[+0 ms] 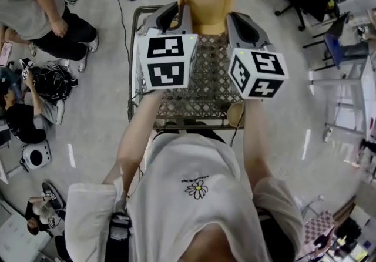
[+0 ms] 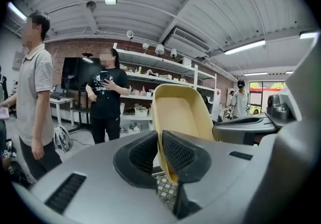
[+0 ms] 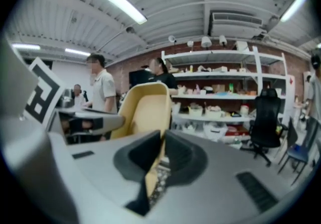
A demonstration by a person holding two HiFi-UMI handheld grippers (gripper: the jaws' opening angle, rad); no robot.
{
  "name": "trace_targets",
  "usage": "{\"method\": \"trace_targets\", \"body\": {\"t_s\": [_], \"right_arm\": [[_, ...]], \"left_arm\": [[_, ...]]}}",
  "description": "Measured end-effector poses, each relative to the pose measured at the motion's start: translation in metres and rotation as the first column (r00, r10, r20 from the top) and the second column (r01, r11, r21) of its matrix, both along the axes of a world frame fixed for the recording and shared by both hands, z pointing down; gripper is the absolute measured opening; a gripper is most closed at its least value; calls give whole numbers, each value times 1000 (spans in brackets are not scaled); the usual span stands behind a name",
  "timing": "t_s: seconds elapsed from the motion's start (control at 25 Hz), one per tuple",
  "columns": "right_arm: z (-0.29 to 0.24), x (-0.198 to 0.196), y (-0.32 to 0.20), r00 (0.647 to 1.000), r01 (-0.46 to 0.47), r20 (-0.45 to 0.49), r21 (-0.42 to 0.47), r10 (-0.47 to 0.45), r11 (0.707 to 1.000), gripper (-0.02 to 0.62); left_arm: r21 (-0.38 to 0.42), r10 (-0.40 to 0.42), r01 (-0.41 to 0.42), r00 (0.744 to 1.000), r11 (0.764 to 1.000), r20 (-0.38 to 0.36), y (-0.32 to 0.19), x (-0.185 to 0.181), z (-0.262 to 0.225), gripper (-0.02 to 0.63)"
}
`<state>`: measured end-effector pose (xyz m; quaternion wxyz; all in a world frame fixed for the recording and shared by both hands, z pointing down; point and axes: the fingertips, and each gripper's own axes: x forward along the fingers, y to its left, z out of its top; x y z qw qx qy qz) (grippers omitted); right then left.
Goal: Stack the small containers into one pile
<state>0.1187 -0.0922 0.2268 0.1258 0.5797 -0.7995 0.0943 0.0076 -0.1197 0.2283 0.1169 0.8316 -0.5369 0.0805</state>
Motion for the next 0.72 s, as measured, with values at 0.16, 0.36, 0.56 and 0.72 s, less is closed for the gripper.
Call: {"method": "trace_targets", "body": {"t_s": [0.16, 0.36, 0.56, 0.72], "right_arm": [[47, -31, -31, 997, 56, 64, -155, -46, 986, 49], [118, -61, -64, 989, 121, 126, -348, -81, 930, 49], [185, -75, -79, 987, 145, 133, -515, -89, 845, 49], [230, -81, -86, 986, 161, 130, -599, -103, 784, 49]], "left_arm": [[-132, -36, 40, 999, 990, 31, -24, -32, 42, 49], [-301, -57, 79, 995, 950, 83, -51, -62, 112, 49], [-458, -49, 89, 994, 884, 98, -64, -74, 181, 49], [-532, -38, 90, 993, 842, 109, -68, -81, 228, 51]]}}
